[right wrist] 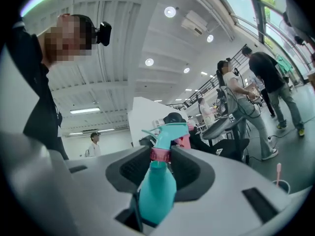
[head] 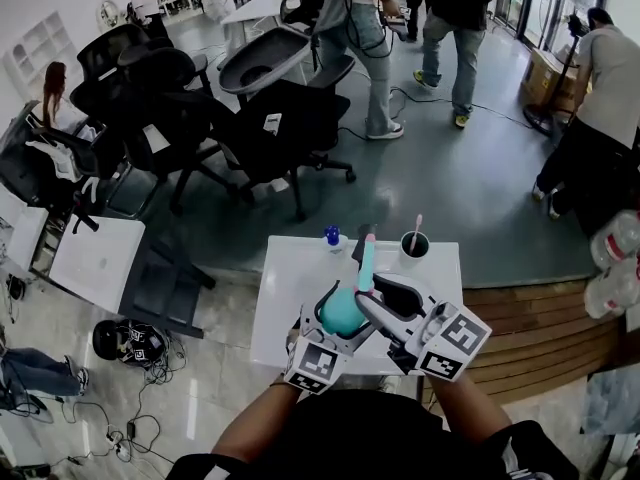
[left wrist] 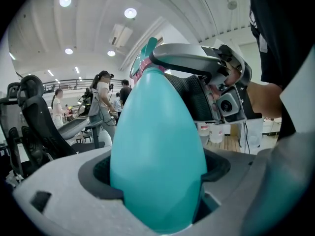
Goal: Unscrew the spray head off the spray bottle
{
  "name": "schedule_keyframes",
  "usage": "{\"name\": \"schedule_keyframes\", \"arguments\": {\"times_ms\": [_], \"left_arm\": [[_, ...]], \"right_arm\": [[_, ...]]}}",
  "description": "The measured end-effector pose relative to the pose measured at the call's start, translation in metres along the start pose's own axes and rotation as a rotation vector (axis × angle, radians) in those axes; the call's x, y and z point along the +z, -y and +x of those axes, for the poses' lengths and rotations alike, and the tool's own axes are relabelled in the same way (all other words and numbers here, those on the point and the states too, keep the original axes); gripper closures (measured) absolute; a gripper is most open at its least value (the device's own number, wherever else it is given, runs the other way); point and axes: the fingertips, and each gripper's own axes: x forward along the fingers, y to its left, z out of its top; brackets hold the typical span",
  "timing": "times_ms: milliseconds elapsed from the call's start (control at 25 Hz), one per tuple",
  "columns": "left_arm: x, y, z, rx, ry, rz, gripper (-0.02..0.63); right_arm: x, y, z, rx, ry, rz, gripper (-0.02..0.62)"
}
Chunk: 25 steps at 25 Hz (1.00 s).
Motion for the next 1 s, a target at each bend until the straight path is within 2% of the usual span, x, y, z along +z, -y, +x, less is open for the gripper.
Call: {"name": "schedule_keyframes", "arguments": {"times_ms": [560,1000], "left_arm": [[-0.021,0.001,0.002,-0.012,-0.056,-0.041,0.155],[-0.043,-0.008,-0.003,0.002,-0.104,-0.107,0.155]], "right_arm": [[0.051,0.003,-0.015,-0.052,0.132,-0.114,0.457],[0.096,0.012,-0.039,-0.14,0.231,-0.216,0.457]]}}
